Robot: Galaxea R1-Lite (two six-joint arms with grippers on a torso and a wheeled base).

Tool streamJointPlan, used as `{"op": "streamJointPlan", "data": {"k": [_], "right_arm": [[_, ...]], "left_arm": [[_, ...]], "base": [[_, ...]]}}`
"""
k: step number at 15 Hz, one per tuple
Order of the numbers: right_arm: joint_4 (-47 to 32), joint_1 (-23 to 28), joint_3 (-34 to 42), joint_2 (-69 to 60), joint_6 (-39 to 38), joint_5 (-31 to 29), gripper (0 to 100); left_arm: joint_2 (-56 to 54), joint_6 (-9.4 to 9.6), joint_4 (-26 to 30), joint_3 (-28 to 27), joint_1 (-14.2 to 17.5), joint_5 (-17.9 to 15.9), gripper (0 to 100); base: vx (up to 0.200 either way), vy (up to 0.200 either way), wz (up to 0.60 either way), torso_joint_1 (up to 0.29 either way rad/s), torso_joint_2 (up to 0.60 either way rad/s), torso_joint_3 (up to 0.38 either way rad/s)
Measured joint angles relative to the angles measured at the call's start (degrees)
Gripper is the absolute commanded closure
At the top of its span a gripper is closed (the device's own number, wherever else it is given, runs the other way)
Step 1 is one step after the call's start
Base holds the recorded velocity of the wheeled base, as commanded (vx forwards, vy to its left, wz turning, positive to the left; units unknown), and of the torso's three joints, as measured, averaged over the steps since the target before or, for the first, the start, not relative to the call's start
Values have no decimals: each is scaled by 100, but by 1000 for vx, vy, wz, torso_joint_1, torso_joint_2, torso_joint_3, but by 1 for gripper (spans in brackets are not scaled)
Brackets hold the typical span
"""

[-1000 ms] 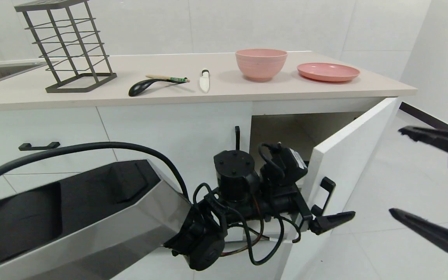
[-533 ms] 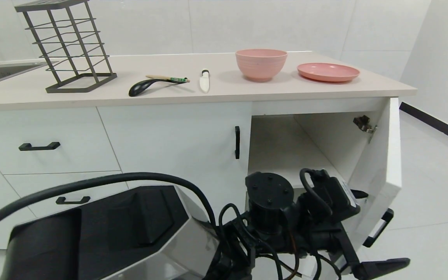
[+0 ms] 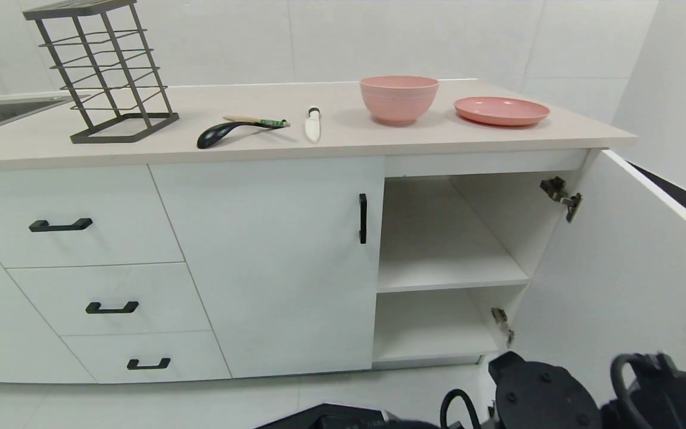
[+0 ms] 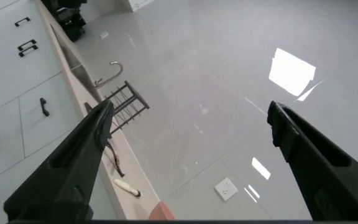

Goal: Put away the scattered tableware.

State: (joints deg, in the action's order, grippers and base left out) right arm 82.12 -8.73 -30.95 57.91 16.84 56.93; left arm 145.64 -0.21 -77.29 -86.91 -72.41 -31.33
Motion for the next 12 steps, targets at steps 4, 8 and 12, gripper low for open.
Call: {"op": "streamJointPlan", "data": {"k": [4, 8, 12], "right_arm": [[-17, 77, 122, -229, 11, 7, 0], [-46, 293, 1381, -291, 24, 5, 0], [-63, 380, 2308, -471, 35, -2, 0]], "left_arm": [[-199, -143, -364, 257, 701, 43, 0], [-1753, -162, -668, 1960, 1484, 112, 0], [-3966, -160, -736, 4187, 2113, 167, 0]], "base": [[0, 0, 0, 0, 0, 0], [0, 0, 0, 0, 0, 0], [0, 0, 0, 0, 0, 0]]}}
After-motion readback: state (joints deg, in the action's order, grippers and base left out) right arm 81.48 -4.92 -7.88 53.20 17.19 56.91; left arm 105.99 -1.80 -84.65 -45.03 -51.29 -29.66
